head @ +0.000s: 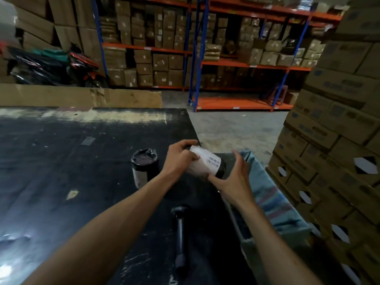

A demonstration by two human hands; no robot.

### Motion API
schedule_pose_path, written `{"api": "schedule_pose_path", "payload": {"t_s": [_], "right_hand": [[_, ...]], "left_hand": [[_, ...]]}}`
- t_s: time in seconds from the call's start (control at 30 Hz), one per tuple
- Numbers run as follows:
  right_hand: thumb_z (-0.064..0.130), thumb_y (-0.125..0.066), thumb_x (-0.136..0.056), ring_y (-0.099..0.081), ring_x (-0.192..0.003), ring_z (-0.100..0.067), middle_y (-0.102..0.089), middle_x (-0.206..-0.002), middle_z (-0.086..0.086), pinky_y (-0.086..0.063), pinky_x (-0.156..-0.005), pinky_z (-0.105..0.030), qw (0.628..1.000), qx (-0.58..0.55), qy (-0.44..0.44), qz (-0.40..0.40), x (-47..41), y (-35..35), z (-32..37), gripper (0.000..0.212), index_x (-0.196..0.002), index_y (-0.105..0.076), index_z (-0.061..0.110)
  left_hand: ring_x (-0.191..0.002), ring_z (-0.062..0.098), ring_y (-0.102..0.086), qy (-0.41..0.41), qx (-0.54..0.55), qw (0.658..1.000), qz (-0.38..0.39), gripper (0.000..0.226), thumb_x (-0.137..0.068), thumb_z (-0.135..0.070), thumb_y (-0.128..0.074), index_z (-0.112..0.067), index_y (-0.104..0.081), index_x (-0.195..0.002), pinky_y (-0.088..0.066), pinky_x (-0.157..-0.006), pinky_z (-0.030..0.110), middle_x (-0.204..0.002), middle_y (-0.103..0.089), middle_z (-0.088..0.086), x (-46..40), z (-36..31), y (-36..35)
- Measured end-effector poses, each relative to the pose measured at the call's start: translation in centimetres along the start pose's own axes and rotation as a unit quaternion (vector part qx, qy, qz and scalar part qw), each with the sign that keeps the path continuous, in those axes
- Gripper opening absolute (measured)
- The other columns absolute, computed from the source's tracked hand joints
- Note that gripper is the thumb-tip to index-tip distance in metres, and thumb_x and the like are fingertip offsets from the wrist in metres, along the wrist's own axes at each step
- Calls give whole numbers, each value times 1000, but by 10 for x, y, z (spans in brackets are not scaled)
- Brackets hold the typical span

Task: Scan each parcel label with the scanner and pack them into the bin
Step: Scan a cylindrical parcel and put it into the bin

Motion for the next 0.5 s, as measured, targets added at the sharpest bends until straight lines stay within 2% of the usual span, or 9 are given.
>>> {"api": "schedule_pose_path", "payload": {"t_s": [0.07, 0.17, 0.23, 0.27, 0.3, 0.37, 0.43, 0.5], "right_hand": [[49, -86, -67, -36, -141, -22, -35, -153, -7, -41, -112, -40, 998, 9, 16, 62, -26, 8, -20, 111, -158, -24, 30], [57, -82, -63, -62, -118, -16, -62, -131, 4, -56, -91, -33, 992, 20, 13, 122, -56, 9, -66, 88, -141, -49, 35], [62, -79, -62, -66, -100, -10, -67, -117, 10, -56, -77, -29, 992, 35, 7, 120, -76, 12, -101, 75, -129, -56, 39], [59, -81, -64, -65, -98, -10, -67, -117, 9, -54, -75, -28, 992, 42, -4, 117, -87, 12, -123, 72, -128, -57, 38], [55, -83, -67, -65, -100, -14, -67, -120, 5, -51, -76, -29, 992, 52, -23, 111, -98, 12, -145, 71, -130, -57, 34], [50, -84, -74, -62, -110, -26, -64, -127, -5, -49, -82, -33, 989, 74, -75, 99, -122, 9, -195, 73, -135, -56, 24], [51, -82, -78, -60, -118, -35, -63, -132, -15, -50, -92, -40, 980, 103, -135, 100, -140, -2, -244, 75, -138, -54, 16], [52, -79, -81, -59, -121, -40, -61, -135, -22, -47, -96, -42, 968, 126, -184, 112, -150, -21, -283, 77, -141, -52, 11]], "left_hand": [[-98, 20, -68, 13, -13, 1000, 15, 47, -55, -8, -66, -24, -77, -98, -55, -76, 26, -101, -75, 0, -13, 10, -31], [-104, 20, -66, 20, -42, 997, 55, 47, -56, -11, -63, -22, -78, -100, -52, -81, 24, -104, -75, 2, -35, 28, -80], [-110, 22, -66, 13, -109, 991, 78, 52, -72, -19, -61, -22, -69, -124, -51, -85, 22, -111, -72, 3, -50, 44, -109], [-111, 24, -64, -10, -186, 980, 73, 58, -81, -29, -59, -25, -57, -139, -51, -90, 28, -116, -70, 6, -58, 53, -118], [-114, 26, -61, -43, -293, 953, 56, 64, -87, -41, -55, -28, -43, -149, -48, -98, 36, -123, -66, 8, -66, 62, -124], [-132, 30, -46, -97, -482, 870, 37, 70, -96, -54, -43, -26, -24, -158, -31, -114, 46, -145, -49, 13, -78, 85, -137], [-152, 29, -19, -95, -574, 809, 86, 71, -101, -56, -32, -21, -14, -160, -7, -124, 46, -165, -22, 12, -85, 124, -152], [-156, 23, 3, -60, -622, 768, 137, 70, -104, -54, -22, -15, -8, -161, 8, -125, 45, -169, 0, 9, -87, 168, -157]]}}
Point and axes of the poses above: each hand's wrist, its own x-axis away from the middle knuckle, its own y-axis out of the back of the hand, z = x × y, the point moved 9 cm from there along -x, towards the middle knuckle
